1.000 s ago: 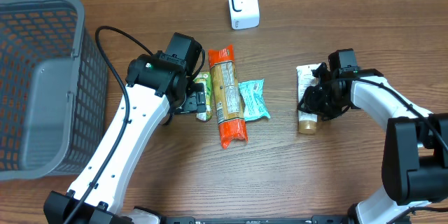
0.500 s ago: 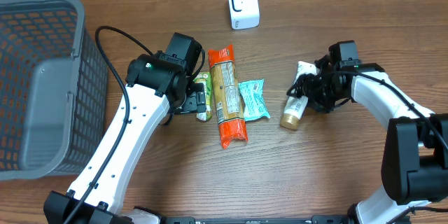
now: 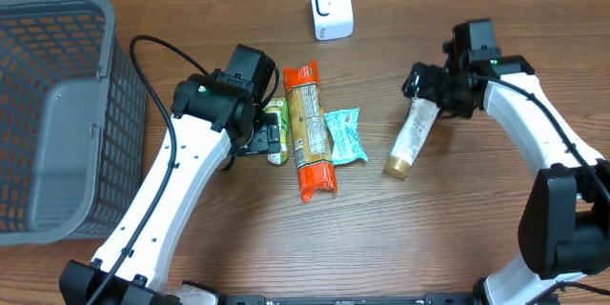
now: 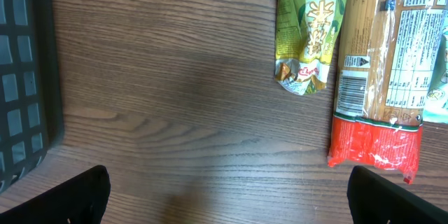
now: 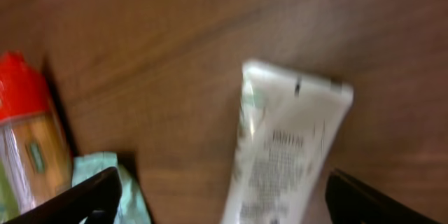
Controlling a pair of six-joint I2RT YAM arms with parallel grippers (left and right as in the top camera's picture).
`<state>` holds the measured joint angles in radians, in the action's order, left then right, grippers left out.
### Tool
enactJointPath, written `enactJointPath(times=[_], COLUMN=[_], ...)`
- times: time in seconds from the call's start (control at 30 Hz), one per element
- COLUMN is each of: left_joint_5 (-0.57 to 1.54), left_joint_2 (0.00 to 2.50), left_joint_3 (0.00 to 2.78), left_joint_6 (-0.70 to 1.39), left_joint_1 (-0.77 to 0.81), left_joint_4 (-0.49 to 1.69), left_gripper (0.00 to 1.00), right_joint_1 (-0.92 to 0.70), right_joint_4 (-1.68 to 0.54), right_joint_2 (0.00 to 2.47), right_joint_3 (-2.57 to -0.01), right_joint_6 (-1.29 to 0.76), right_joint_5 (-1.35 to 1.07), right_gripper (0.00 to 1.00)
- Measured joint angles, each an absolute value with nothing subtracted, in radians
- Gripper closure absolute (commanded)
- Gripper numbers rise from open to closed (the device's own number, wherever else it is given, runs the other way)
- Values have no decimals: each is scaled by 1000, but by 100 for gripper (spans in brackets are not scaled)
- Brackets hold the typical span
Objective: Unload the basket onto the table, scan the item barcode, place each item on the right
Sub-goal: 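Lay the tube flat on the table to the right and release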
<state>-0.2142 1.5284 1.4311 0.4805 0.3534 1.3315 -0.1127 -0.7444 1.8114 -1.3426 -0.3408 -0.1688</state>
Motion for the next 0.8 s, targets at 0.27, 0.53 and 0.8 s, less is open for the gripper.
enactJointPath(times=[0.27, 0.53, 0.8], left_joint_5=[-214, -215, -214], left_joint_2=[1528, 1528, 1528], left_joint_3=[1431, 1431, 1431], left_joint_6=[481, 481, 481], left_joint_1=[353, 353, 353], left_joint_4=[1332, 1332, 1332], left_gripper=[0, 0, 0], right_joint_1=[-191, -300, -168], right_joint_4=[-599, -611, -807], right_joint_2=[1842, 2006, 2008], right_joint_3=[-1351, -1355, -1372], right_joint_6=[-210, -230, -340], right_joint_5=[-79, -10, 72], right_gripper=[58, 66, 65])
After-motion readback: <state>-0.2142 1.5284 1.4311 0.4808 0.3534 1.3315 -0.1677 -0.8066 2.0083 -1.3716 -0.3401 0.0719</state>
